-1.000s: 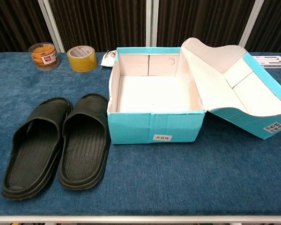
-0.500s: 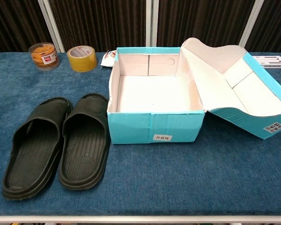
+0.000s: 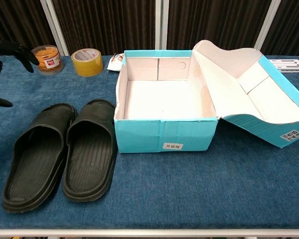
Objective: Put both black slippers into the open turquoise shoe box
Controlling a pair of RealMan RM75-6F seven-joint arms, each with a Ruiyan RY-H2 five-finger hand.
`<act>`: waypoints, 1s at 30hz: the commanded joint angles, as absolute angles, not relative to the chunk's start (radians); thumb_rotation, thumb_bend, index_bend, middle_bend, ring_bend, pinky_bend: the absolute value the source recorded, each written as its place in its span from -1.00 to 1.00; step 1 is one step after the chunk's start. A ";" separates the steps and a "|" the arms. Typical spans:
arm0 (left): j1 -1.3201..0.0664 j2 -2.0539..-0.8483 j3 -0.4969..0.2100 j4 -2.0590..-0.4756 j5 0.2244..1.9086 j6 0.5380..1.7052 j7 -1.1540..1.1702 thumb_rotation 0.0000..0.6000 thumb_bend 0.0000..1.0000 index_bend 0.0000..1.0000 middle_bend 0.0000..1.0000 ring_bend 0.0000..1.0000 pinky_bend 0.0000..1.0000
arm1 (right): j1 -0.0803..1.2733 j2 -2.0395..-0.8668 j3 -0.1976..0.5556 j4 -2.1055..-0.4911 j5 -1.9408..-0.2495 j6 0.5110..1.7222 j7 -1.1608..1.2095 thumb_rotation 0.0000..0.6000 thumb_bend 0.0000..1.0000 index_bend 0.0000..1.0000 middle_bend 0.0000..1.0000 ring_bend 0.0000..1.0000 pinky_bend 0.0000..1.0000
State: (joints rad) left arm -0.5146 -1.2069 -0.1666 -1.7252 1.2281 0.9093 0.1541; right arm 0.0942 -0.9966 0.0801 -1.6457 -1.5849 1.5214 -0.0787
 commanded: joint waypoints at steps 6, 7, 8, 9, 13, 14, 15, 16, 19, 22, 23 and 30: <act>-0.672 -1.312 -0.187 -1.780 0.952 0.811 0.325 1.00 -1.00 -0.66 -0.68 0.41 0.87 | 0.099 -0.994 0.077 -1.640 -1.586 1.515 -0.055 1.00 -0.85 -1.00 -0.95 -1.00 -0.87; -0.685 -1.315 -0.184 -1.788 0.920 0.806 0.341 1.00 -1.00 -0.67 -0.69 0.42 0.88 | 0.099 -0.994 0.077 -1.638 -1.586 1.514 -0.048 1.00 -0.84 -1.00 -0.95 -1.00 -0.87; -0.698 -1.317 -0.181 -1.795 0.888 0.801 0.354 1.00 -1.00 -0.68 -0.70 0.43 0.88 | 0.100 -0.994 0.076 -1.636 -1.587 1.514 -0.040 1.00 -0.84 -1.00 -0.95 -1.00 -0.86; -0.717 -1.320 -0.179 -1.804 0.845 0.793 0.368 1.00 -1.00 -0.69 -0.71 0.44 0.88 | 0.100 -0.994 0.075 -1.632 -1.588 1.513 -0.034 1.00 -0.83 -1.00 -0.95 -1.00 -0.86; -0.782 -1.328 -0.172 -1.819 0.706 0.777 0.405 1.00 -1.00 -0.71 -0.74 0.48 0.88 | 0.101 -0.994 0.073 -1.624 -1.589 1.513 -0.028 1.00 -0.83 -1.00 -0.95 -1.00 -0.86; -0.798 -1.330 -0.169 -1.819 0.674 0.775 0.414 1.00 -1.00 -0.72 -0.75 0.48 0.88 | 0.101 -0.994 0.072 -1.623 -1.591 1.514 -0.026 1.00 -0.83 -1.00 -0.95 -1.00 -0.86; -0.818 -1.336 -0.167 -1.818 0.637 0.780 0.423 1.00 -1.00 -0.72 -0.76 0.48 0.88 | 0.100 -0.994 0.071 -1.621 -1.593 1.517 -0.023 1.00 -0.83 -1.00 -0.95 -1.00 -0.86; -0.830 -1.343 -0.165 -1.815 0.613 0.789 0.429 1.00 -1.00 -0.73 -0.77 0.48 0.88 | 0.099 -0.995 0.071 -1.619 -1.594 1.519 -0.021 1.00 -0.83 -1.00 -0.95 -1.00 -0.86; -0.870 -1.370 -0.152 -1.807 0.540 0.825 0.464 1.00 -1.00 -0.73 -0.77 0.48 0.88 | 0.094 -0.996 0.066 -1.612 -1.594 1.522 -0.014 1.00 -0.83 -1.00 -0.95 -1.00 -0.86; -0.909 -1.398 -0.142 -1.795 0.464 0.858 0.497 1.00 -1.00 -0.73 -0.77 0.48 0.88 | 0.095 -0.993 0.066 -1.611 -1.591 1.521 -0.010 1.00 -0.83 -1.00 -0.94 -1.00 -0.86; -0.920 -1.406 -0.139 -1.790 0.444 0.866 0.506 1.00 -1.00 -0.74 -0.77 0.48 0.88 | 0.094 -0.993 0.066 -1.610 -1.592 1.522 -0.008 1.00 -0.83 -1.00 -0.94 -1.00 -0.86; -0.983 -1.447 -0.128 -1.748 0.336 0.881 0.542 1.00 -1.00 -0.74 -0.80 0.48 0.89 | 0.090 -0.987 0.060 -1.605 -1.595 1.526 0.007 1.00 -0.83 -1.00 -0.94 -1.00 -0.86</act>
State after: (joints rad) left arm -0.9668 -1.4348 -0.1323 -1.7602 0.3543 0.8740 0.5300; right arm 0.0898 -0.9870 0.0601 -1.6048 -1.5947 1.5256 0.0068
